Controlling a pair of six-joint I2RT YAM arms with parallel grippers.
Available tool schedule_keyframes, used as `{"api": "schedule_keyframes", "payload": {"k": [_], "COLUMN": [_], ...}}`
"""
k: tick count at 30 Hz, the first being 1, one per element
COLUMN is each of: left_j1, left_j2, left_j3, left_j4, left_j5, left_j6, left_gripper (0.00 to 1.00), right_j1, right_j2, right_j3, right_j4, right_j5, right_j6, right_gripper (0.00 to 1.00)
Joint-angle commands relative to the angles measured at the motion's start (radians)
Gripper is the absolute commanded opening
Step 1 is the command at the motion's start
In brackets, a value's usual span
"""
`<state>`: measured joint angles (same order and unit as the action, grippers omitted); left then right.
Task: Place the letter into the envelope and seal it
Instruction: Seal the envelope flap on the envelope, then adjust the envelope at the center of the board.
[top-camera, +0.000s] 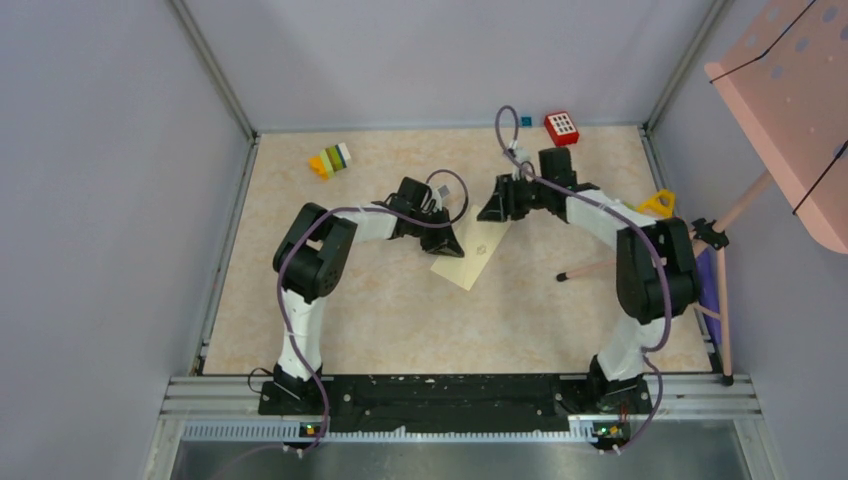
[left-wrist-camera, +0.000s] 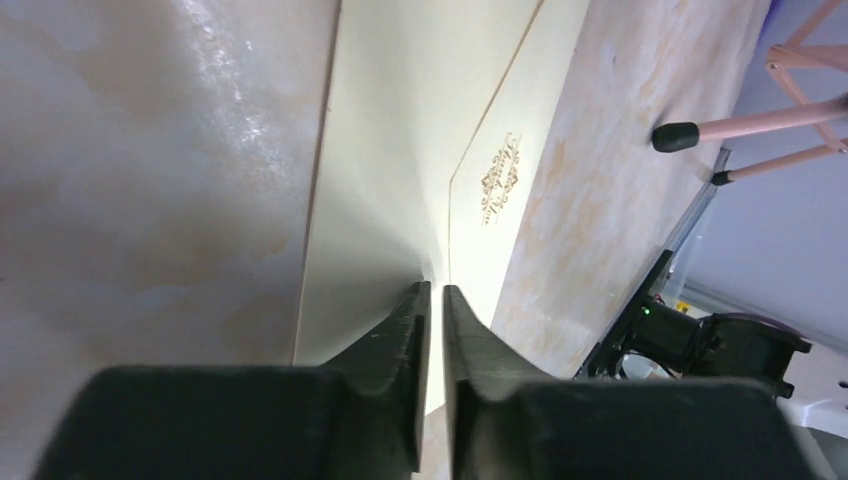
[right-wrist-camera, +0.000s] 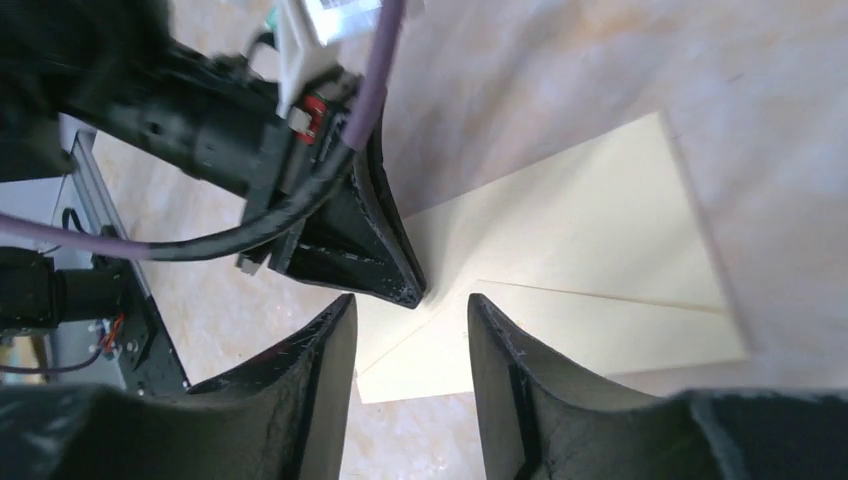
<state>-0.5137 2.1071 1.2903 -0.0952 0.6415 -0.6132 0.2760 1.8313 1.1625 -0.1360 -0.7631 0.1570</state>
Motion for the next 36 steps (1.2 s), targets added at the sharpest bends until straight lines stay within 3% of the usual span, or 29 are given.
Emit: {"api": "schedule_keyframes", "payload": {"k": [1, 6, 12, 18, 25, 36], "left_j1": [-0.003, 0.028, 0.062, 0.072, 0.067, 0.024], "left_j2": [0.024, -0.105, -0.205, -0.209, -0.15, -0.137], "left_j3": [-0.026, 0.008, 0.019, -0.041, -0.065, -0.124], "left_j4": [-0.055, -0.113, -0.275, -0.259, -0.252, -0.227], "left_j5": [-0.053, -0.054, -0.302, -0.341, -0.332, -0.119], "left_j6": [-0.024, 0.033, 0.235, 0.276, 0.277, 0.31], "left_gripper": [0.23, 0.45, 0.57, 0.58, 0.58, 0.58], "right_j1": [-0.081, -0.093, -0.093, -0.09, -0.071, -0.058], "right_j2": [-0.194, -0.301, -0.359, -0.353, -0.233, 0.034], "right_j3": [0.034, -0.029, -0.052, -0.132, -0.212, -0.075], "right_j4": [-0.004, -0.007, -0.066, -0.143, -0.165, -0.106], "right_j5": [-0.027, -0.015, 0.011, 0.064, 0.1, 0.104], "right_j6": [-0.074, -0.117, -0.151, -0.212, -0.151, 0.027], "right_gripper": [0.48, 0.62, 0.71, 0.71, 0.71, 0.71]}}
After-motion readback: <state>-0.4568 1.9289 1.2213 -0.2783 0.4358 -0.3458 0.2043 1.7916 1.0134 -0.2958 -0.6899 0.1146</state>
